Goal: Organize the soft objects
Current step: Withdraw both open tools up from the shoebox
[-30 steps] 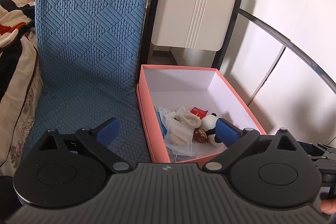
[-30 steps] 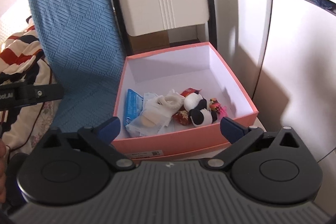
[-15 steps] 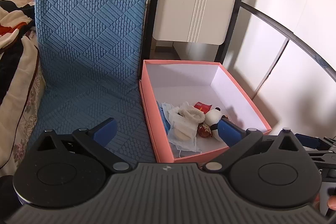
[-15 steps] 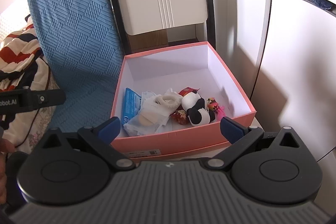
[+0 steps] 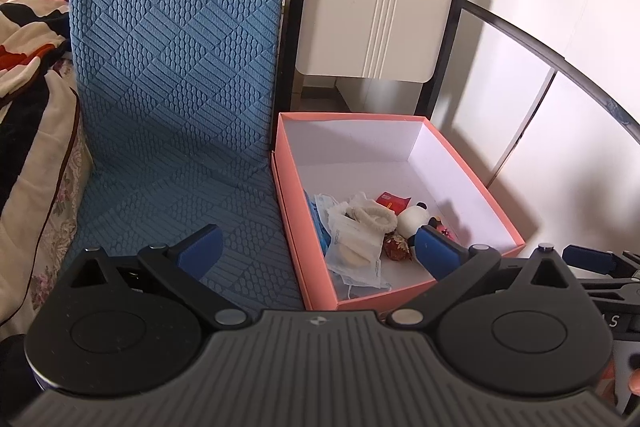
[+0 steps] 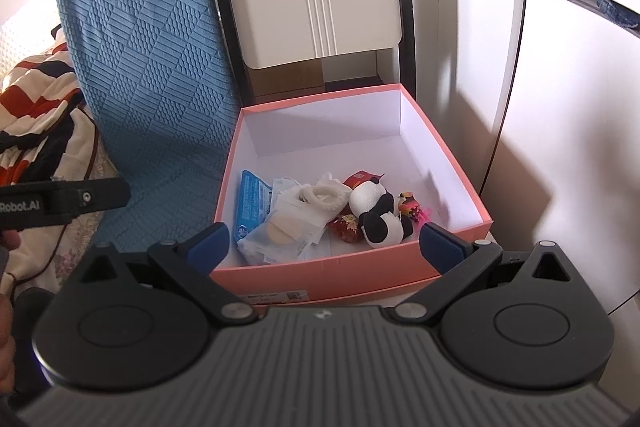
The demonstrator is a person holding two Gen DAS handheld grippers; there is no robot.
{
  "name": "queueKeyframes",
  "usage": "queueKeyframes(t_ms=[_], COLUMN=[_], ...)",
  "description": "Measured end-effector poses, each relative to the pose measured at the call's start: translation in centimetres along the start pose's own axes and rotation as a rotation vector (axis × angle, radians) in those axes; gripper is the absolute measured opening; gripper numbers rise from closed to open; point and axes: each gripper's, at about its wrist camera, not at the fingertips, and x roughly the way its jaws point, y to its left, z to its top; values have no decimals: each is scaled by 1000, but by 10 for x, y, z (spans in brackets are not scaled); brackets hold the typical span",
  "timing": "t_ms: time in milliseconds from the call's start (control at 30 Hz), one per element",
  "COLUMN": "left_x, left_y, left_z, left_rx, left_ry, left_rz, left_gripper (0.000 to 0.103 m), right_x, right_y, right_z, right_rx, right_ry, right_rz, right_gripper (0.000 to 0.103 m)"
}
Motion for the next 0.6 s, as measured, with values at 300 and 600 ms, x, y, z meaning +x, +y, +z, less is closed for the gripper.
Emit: queueKeyframes(t_ms=[300,600], left_x=[-1,0], left_y=[0,-2], left_z=[0,1], left_rx=[10,3], left_ry=[-6,-4], left_rz=[2,-5], left_gripper=[103,103], right_x=[2,1], right_y=[-1,-2], right_z=[-1,-1], right_rx=[2,-2], right_ry=[2,3], right_rz=[-9,-8], right_gripper=[103,103])
